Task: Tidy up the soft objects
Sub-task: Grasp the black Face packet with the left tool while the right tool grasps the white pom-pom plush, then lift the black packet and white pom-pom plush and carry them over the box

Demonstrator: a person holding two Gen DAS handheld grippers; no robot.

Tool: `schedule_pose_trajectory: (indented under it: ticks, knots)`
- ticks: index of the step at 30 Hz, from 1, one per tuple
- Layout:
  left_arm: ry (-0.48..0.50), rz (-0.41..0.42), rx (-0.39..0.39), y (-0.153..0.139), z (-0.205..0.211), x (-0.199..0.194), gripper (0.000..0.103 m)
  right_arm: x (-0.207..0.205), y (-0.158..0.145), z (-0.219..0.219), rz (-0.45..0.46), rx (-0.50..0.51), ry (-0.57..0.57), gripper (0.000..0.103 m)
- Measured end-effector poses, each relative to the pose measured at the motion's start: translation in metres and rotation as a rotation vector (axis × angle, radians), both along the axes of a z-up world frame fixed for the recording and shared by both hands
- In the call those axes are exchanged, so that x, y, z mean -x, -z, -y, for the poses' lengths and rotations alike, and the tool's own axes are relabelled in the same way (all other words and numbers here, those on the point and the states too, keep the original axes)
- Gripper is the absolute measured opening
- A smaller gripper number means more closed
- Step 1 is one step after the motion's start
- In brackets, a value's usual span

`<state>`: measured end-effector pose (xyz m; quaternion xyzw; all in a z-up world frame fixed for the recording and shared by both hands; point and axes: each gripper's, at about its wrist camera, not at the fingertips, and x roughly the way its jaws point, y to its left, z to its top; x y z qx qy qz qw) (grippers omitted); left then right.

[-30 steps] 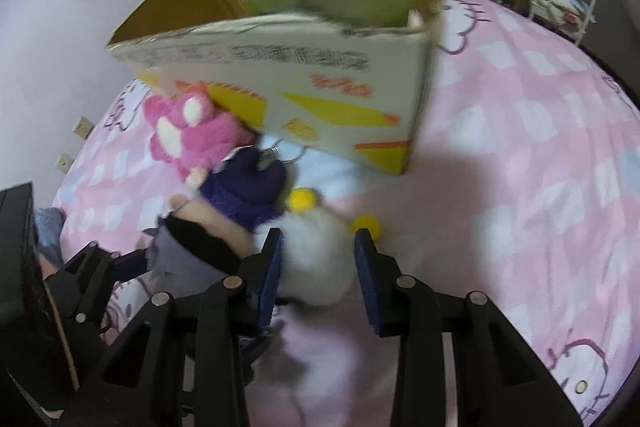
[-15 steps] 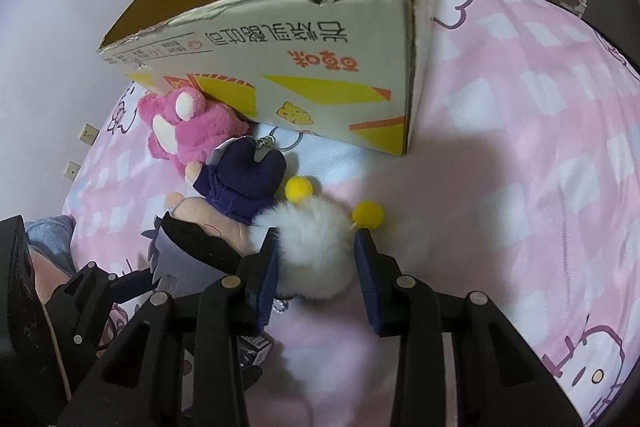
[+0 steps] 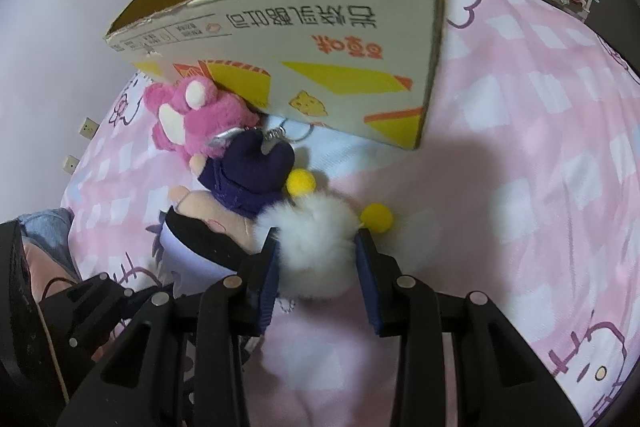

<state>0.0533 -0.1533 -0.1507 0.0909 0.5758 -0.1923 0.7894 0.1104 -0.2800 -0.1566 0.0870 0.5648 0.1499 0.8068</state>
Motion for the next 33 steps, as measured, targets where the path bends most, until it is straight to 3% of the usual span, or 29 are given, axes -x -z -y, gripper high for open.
schedule_pose_trajectory:
  ticks: [2, 3, 13, 15, 19, 28, 33]
  knots:
    - [-0.008, -0.01, 0.015, -0.001, -0.003, -0.002, 0.061, -0.002, 0.004, -0.004, -0.014, -0.028, -0.009, 0.036]
    - [-0.014, -0.015, 0.027, -0.002, -0.006, -0.003, 0.061, -0.002, 0.006, -0.006, -0.016, -0.028, -0.017, 0.028]
    - [-0.041, 0.034, 0.013, -0.017, -0.039, -0.01, 0.06, 0.019, -0.02, -0.007, 0.106, 0.074, 0.049, 0.021]
    - [-0.056, 0.044, 0.009, -0.023, -0.052, -0.005, 0.06, 0.024, -0.029, -0.004, 0.138, 0.063, 0.07, 0.008]
    - [-0.096, 0.076, -0.001, -0.036, -0.066, -0.002, 0.06, 0.035, -0.048, -0.003, 0.196, 0.059, 0.1, 0.001]
    - [-0.198, 0.139, 0.017, -0.063, -0.113, -0.008, 0.06, 0.026, -0.034, -0.009, 0.158, 0.023, 0.093, 0.002]
    - [-0.218, 0.188, 0.009, -0.065, -0.098, -0.01, 0.06, 0.017, -0.023, -0.011, 0.139, 0.067, 0.098, 0.007]
